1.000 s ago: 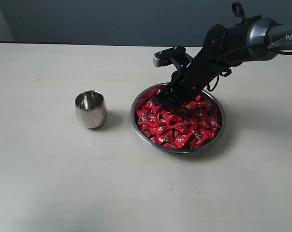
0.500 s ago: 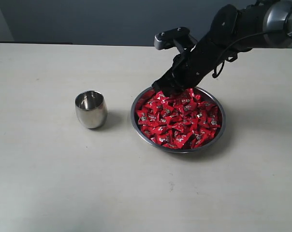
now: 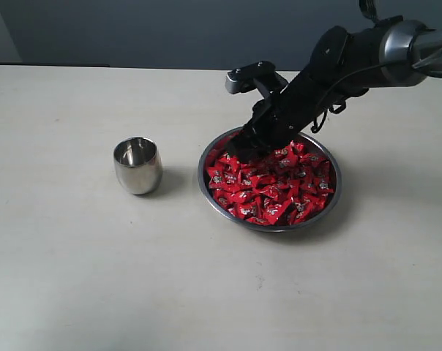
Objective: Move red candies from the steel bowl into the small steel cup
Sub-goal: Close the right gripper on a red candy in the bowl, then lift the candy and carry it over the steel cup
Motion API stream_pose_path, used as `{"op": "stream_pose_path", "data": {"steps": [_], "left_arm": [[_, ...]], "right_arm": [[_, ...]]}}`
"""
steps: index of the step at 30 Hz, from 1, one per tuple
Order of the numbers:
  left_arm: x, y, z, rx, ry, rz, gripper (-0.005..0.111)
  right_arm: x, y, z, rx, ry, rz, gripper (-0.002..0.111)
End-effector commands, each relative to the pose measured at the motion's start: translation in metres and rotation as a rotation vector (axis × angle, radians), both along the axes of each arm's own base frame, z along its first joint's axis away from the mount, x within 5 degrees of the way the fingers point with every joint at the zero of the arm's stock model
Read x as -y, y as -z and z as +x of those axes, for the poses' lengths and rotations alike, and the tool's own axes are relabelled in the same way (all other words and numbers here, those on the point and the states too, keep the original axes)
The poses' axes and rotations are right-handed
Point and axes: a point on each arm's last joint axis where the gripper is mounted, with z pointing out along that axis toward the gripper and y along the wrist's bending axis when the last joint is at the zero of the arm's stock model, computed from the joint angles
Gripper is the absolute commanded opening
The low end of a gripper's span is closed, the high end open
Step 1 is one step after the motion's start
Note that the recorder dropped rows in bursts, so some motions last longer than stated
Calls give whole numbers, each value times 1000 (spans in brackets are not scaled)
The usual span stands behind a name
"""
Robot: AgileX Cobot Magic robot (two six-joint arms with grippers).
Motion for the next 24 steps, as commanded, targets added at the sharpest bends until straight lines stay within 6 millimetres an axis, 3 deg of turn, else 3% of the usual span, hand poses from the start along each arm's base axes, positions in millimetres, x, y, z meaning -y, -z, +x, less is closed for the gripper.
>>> {"op": "stream_pose_path", "data": {"steps": [1,3,7,13,15,19,24], "left_arm": [[0,1,0,5,3,0,0],[0,1,0,5,3,0,0],[0,1,0,5,3,0,0],[0,1,0,5,3,0,0],[0,1,0,5,3,0,0],[0,0,0,8,4,0,0],[0,1,0,6,3,0,0]], "right_arm": [[6,2,4,29,11,-75,24],[6,2,4,33,16,-72,0],[6,-3,5,54,24,-60,-1],[-2,-59,-9,209,-50,3,-1],[-12,-75,-20,262,-107,21,-1],[-52,-95,-44,344,-248,69,-1],[-94,-97,-56,390,-335,109,-1]]}}
